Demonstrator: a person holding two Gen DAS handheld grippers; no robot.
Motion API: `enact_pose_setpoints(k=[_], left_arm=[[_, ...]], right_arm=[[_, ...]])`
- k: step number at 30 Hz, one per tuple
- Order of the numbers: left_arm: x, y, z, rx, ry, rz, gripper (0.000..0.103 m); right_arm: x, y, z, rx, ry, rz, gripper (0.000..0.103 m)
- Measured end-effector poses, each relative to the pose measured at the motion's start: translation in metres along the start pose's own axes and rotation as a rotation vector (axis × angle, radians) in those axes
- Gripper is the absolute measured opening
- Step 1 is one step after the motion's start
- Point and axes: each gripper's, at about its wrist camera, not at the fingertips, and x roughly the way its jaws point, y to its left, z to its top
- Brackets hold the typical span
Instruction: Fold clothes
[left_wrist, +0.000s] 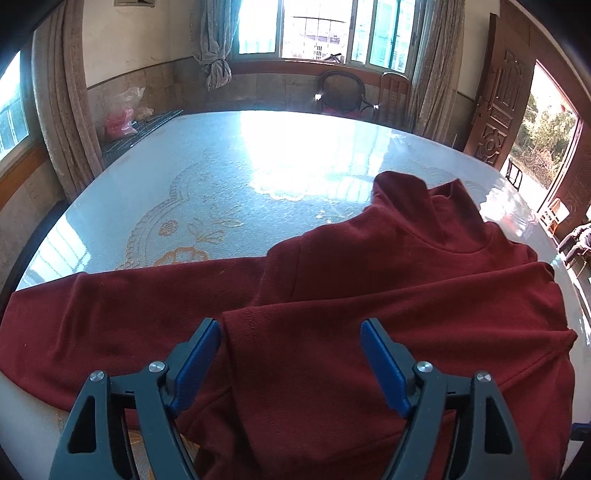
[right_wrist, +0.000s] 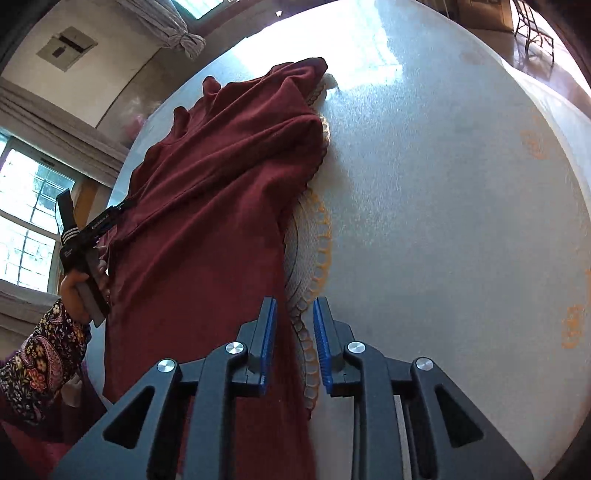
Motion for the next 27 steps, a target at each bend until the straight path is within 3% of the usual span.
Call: enact_pose_setpoints(k=[4, 7, 10, 11, 13, 17, 21, 25, 27], left_arm=[[-0.024, -0.086, -0.006, 0.185, -0.040, -0.131, 0.080], [-0.025, -0.171, -0.024, 0.405, -0.030, -0.202, 0.080], [-0.014, -0.238, -0.048, 0.600, -0.029, -0.181, 0.080], [-0.007, -0.249, -0.053, 0.627, -0.012, -0.159, 0.080], [0.006, -0.268, -0.064, 0.672, 0.025, -0.114, 0.080], [0.009, -0.264, -0.068, 0.590, -0.015, -0.125, 0.081], [0.008, -0.258, -0.067, 0.567, -0.026, -0.115, 0.089], [0.006, -0.255, -0.066, 0.556, -0.015, -0.121, 0.090], [0.003, -0.252, -0.066, 0.544, 0.001, -0.137, 0.090]], right_arm=[[-0.004, -0.008, -0.036, 0.049, 0.019, 0.070, 0.023], [-0.010, -0.015, -0.058, 0.084, 0.025, 0.099, 0.023], [-0.018, -0.017, -0.074, 0.102, 0.012, 0.116, 0.023], [-0.019, -0.018, -0.078, 0.108, 0.000, 0.112, 0.020], [-0.021, -0.020, -0.084, 0.117, -0.026, 0.099, 0.005], [-0.029, -0.011, -0.096, 0.077, -0.059, 0.046, 0.004], [-0.043, -0.018, -0.112, 0.099, -0.103, 0.032, 0.004], [-0.039, -0.036, -0.114, 0.176, -0.121, 0.118, 0.005], [-0.048, -0.046, -0.113, 0.220, -0.149, 0.154, 0.015]])
